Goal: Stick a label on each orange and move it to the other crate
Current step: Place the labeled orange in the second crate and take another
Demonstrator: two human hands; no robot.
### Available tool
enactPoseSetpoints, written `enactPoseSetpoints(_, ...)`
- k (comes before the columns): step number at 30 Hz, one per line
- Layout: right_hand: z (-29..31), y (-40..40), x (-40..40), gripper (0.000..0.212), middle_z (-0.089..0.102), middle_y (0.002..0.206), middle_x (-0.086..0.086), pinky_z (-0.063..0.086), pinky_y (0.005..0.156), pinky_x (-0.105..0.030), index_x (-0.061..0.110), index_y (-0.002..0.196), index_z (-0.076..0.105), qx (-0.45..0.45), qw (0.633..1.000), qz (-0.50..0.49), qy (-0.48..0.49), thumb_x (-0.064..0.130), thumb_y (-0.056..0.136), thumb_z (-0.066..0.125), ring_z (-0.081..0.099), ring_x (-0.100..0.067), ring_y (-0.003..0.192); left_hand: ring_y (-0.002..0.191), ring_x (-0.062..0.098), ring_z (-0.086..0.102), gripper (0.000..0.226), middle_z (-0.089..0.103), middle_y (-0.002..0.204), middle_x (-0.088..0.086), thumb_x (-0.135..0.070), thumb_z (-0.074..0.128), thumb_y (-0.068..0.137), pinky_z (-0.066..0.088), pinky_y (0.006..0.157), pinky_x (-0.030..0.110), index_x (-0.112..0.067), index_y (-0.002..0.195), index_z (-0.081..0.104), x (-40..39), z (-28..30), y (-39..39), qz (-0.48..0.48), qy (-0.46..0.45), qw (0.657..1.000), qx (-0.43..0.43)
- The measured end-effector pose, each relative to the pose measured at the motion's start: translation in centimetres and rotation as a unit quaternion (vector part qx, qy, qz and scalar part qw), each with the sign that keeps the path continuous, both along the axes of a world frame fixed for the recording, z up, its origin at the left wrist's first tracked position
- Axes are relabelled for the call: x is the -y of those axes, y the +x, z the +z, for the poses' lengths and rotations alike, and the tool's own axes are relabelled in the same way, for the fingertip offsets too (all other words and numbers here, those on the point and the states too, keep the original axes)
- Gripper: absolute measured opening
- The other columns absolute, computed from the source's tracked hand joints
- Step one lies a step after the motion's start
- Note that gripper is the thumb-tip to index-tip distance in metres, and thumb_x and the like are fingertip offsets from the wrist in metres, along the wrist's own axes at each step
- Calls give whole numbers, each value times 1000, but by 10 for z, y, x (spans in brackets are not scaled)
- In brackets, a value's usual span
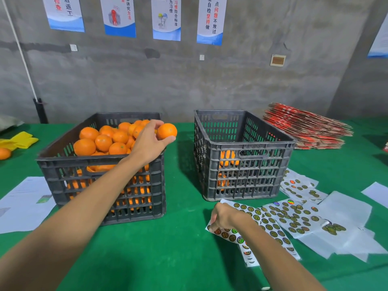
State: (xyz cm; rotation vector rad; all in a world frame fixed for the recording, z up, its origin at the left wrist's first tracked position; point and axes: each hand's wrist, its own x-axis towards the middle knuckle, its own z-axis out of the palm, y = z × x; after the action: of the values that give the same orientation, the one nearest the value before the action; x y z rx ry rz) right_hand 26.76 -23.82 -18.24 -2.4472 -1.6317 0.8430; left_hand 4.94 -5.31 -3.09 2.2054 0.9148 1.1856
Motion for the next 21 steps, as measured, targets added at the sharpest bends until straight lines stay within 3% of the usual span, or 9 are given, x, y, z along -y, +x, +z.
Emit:
enactPoseSetpoints(5,3,0,0,35,74,114,-5,55,94,-38,14,111,78,-10,1000,-2,-22,34,83,84,67,-26,104,104,17,63,59,52,123,-11,-42,79,88,50,78,26,-27,136,48,2,0,1,5,-3,1000,12)
enactPoseSetpoints(9,5,-4,-1,41,74,105,-3,54,82,-36,15,104,77,11,999,17,-26,42,76,88,67,-24,94,109,19,63,61,53,127,-8,-40,79,89,56,89,38,-24,138,47,3,1,0,4,-13,1000,19)
enactPoseSetpoints(12,5,-9,-1,40,75,100,-9,57,83,-37,8,104,76,46,998,41,-8,38,80,86,69,-25,85,111,21,63,61,55,133,-3,-40,78,89,56,93,43,-23,139,47,6,1,0,8,-15,1000,19)
enactPoseSetpoints(18,4,-20,0,30,74,104,-17,52,78,-35,1,103,76,105,990,88,35,28,90,77,70,-34,97,113,22,62,62,56,136,2,-39,78,90,56,94,44,-22,140,47,10,1,-2,13,-11,1000,21)
enactPoseSetpoints(21,3,-19,1,23,72,112,-17,55,88,-37,3,108,75,101,991,80,46,20,92,73,68,-33,102,114,23,62,63,56,136,2,-39,78,90,56,95,46,-21,141,46,12,2,-4,14,-13,1000,20)
